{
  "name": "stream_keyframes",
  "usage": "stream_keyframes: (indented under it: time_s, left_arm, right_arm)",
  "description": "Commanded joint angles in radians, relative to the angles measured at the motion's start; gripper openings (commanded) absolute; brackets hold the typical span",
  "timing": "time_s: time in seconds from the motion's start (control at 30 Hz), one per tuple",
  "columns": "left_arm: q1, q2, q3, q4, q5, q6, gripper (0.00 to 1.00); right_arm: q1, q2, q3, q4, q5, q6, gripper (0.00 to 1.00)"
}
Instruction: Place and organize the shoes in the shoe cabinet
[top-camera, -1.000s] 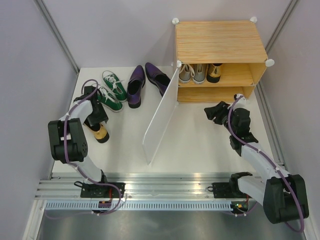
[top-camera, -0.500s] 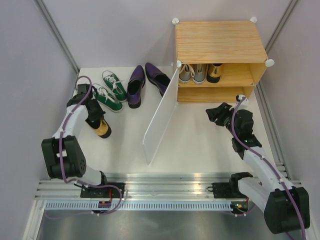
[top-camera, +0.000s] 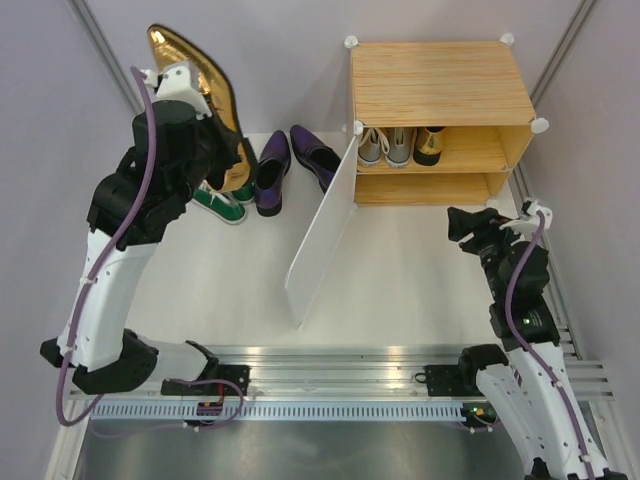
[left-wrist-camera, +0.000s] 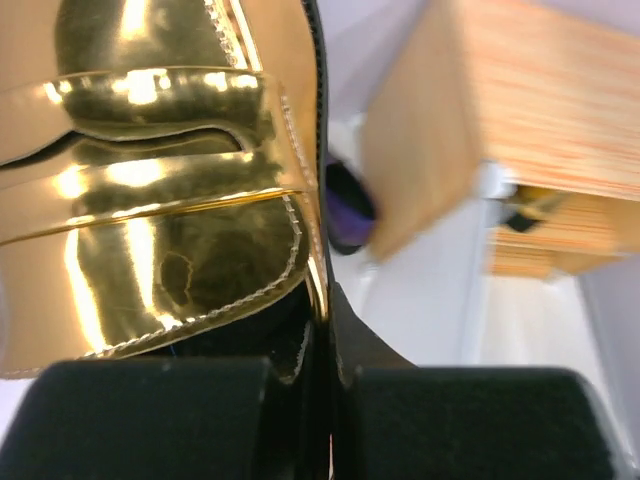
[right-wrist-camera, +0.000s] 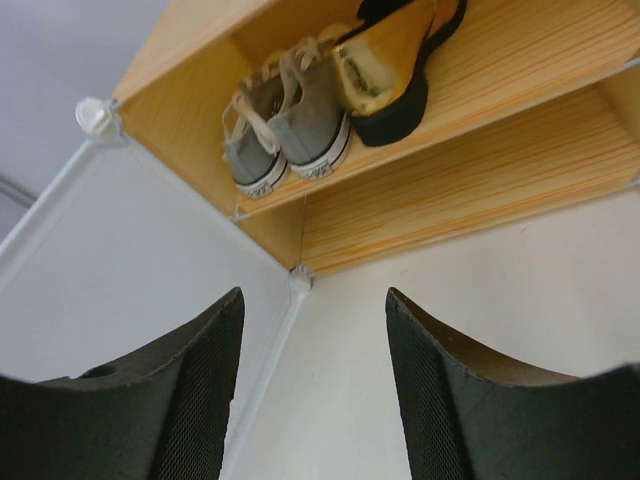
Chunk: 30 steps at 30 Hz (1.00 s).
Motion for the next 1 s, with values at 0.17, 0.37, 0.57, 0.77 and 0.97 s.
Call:
stream_keyframes:
  time_s: [0.17,0.37,0.57,0.77,0.97]
  left_arm:
    - [-0.643,0.258,0.405,-0.125,-0.548,0.089,0.02]
    - [-0.860,0.480,0.486,-0.044,-0.403,0.105,0.02]
    - [-0.906,0.644,0.494,-0.030,-0.211,0.053,0.02]
    - [-0.857,0.801,0.432,0.025,-0.042,0.004,0.02]
    - [-0.746,0.968,0.428,0.076,0.161,-0.105,0.02]
  right_arm:
    - [-0.001,-0.155,0.241,-0.281,0.452,-0.003,0.67]
    - [-0.001,-0.301,0.295,-0.322,0.698,0.018,0.72]
    - [0.001,-0.335,0.340,-0.353,0.711,0.006,0.72]
    - [-0.001,-0.322,0.329,-0.355,0.709,-0.008,0.72]
    - [-0.001,-0.313,0.275,-0.355,0.673,0.018,0.72]
